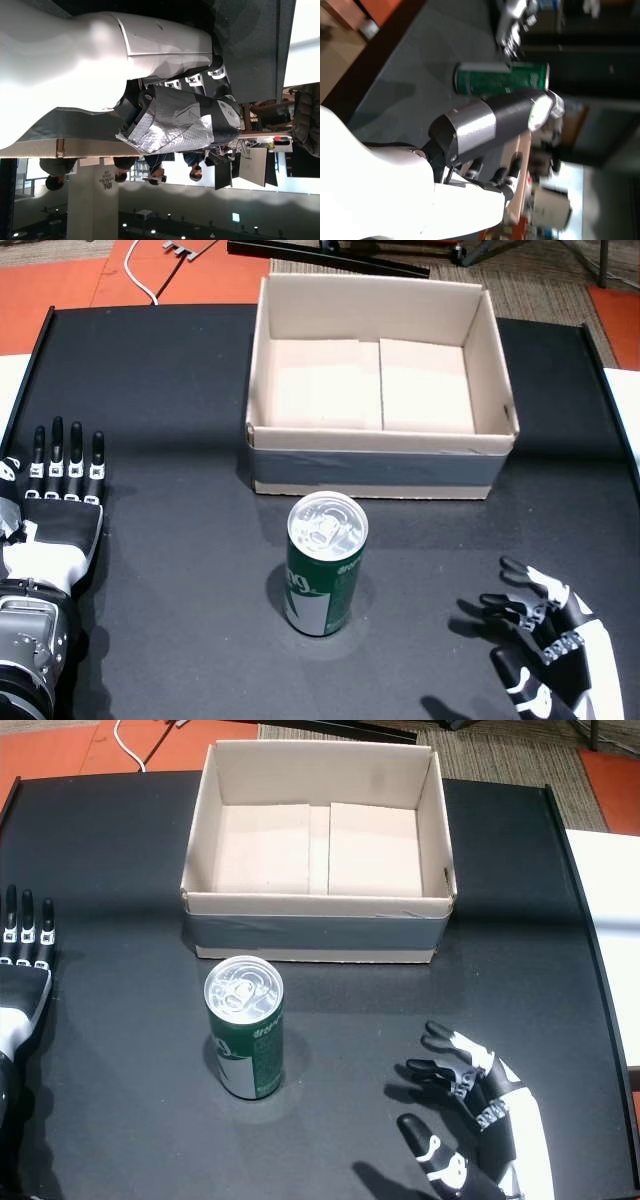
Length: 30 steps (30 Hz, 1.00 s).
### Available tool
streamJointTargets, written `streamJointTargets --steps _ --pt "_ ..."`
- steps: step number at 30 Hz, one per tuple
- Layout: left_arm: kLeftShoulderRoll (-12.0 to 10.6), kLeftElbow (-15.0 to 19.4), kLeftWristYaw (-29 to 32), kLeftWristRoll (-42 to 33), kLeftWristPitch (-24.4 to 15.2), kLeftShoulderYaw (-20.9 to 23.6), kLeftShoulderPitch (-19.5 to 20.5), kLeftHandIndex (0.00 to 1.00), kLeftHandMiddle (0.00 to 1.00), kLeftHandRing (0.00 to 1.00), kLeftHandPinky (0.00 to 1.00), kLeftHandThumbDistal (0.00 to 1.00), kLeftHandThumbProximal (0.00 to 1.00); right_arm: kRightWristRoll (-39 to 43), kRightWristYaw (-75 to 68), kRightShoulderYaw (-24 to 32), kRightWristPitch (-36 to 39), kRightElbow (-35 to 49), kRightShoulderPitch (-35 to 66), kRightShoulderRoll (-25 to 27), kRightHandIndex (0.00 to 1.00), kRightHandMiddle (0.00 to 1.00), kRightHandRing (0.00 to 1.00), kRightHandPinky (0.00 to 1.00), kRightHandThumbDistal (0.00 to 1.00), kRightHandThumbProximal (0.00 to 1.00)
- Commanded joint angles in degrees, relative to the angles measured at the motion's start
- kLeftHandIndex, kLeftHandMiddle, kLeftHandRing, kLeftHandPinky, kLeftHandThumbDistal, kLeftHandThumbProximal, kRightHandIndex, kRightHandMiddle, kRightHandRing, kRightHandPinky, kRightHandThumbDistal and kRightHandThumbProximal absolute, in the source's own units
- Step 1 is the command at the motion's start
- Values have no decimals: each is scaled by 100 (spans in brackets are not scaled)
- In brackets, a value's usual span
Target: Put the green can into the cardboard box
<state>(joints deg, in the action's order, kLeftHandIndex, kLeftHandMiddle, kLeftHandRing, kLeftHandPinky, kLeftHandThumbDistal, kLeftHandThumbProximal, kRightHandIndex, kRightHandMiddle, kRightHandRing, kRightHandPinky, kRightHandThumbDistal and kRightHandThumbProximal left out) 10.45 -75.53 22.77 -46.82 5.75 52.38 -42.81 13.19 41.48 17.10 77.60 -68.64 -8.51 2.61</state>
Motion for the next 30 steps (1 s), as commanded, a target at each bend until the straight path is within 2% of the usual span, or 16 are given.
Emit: streamJointTargets --steps 1,4,6,8,13,16,22,24,30 --pt "-78 -162 -231 89 -23 9 249 54 55 66 80 0 61 -94 -112 -127 -300 123 58 107 82 85 87 88 100 57" --pt "-94 -164 -237 93 -34 11 250 53 55 66 78 0 59 -293 -340 -281 -673 154 -136 246 81 86 90 90 100 55" --pt "-108 -160 -261 99 -59 6 244 53 56 66 77 0 58 -361 -384 -387 -906 165 -278 314 83 87 91 91 100 57" --pt "-117 -159 -246 116 -90 -10 251 56 58 67 76 0 57 -701 -676 -560 -1060 143 -439 456 83 88 91 92 100 62" --pt "-120 -159 -208 144 -111 -48 262 57 58 68 79 0 59 -1298 -1341 -902 -1329 77 -741 612 84 89 91 94 100 58" --pt "-126 -157 -255 124 -106 -37 244 55 57 67 79 0 61 -1356 -1283 -1062 -1475 44 -885 630 87 91 95 97 100 61" --pt "-132 -163 -185 79 -66 17 267 55 57 69 78 0 55 -1489 -1072 -1353 -1580 -92 -1212 679 90 96 99 100 100 49" --pt "-128 -164 -182 93 -58 8 269 56 57 68 77 0 55 -1627 -1156 -1474 -1639 -133 -1316 706 90 97 100 100 100 49" --pt "-153 -161 -173 106 -105 -2 267 56 57 68 79 0 55 -1961 -1367 -1747 -1832 -239 -1569 782 93 98 100 100 100 56"
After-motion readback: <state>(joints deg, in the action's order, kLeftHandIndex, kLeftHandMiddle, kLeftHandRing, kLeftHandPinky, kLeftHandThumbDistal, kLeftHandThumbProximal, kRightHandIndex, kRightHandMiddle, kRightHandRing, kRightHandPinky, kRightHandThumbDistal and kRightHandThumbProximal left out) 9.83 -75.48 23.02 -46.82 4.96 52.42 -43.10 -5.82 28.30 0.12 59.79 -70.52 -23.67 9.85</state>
